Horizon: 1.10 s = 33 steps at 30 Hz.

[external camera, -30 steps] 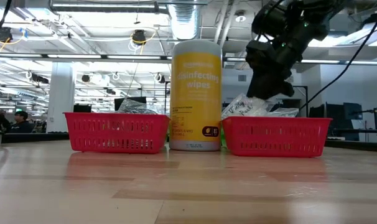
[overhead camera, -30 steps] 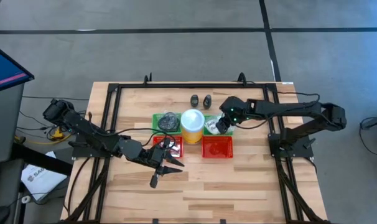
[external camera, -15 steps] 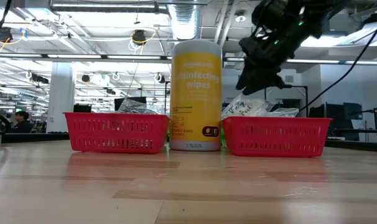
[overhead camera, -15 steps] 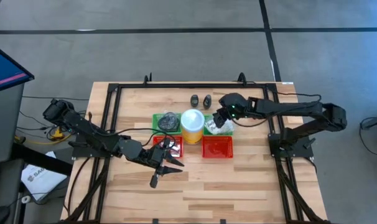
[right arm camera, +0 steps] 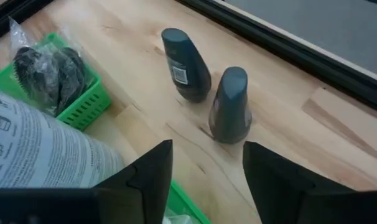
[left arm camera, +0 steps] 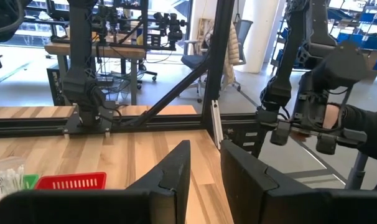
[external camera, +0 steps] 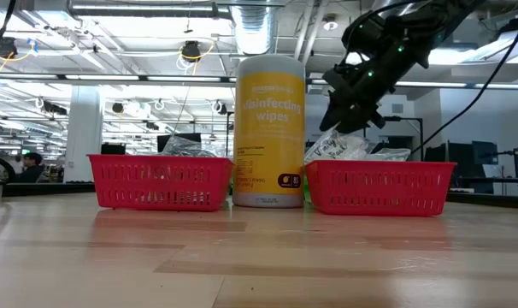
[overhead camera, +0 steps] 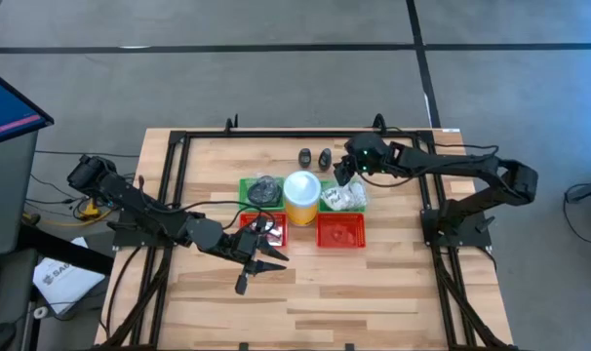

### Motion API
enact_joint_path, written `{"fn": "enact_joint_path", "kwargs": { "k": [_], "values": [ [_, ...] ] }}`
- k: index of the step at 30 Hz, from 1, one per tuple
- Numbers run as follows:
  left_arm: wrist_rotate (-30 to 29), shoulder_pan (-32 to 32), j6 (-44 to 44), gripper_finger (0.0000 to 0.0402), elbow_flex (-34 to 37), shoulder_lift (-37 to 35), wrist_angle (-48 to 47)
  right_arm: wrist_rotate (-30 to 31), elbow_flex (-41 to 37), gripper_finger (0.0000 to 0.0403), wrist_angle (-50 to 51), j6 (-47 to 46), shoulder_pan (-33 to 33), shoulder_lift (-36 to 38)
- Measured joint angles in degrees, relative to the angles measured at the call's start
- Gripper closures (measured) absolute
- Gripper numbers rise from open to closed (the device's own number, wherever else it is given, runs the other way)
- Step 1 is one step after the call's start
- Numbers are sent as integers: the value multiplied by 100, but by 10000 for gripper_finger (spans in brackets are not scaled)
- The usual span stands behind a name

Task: Pick & Place Travel size toiletries
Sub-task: Put the right deodorant into the right red basket

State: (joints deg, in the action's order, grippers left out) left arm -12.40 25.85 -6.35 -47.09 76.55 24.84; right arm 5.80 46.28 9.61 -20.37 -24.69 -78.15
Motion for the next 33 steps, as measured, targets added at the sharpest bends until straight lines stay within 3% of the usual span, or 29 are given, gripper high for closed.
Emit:
{"fn": "enact_joint_path", "kwargs": {
  "k": [10, 33],
  "values": [
    [0, 0, 6, 321, 0, 0, 1, 0, 0, 180, -305, 285, -225, -31],
    [-264, -4, 11, 321, 0, 0, 4, -17, 2, 178, -1841, 784, -413, -1550]
  ]
}}
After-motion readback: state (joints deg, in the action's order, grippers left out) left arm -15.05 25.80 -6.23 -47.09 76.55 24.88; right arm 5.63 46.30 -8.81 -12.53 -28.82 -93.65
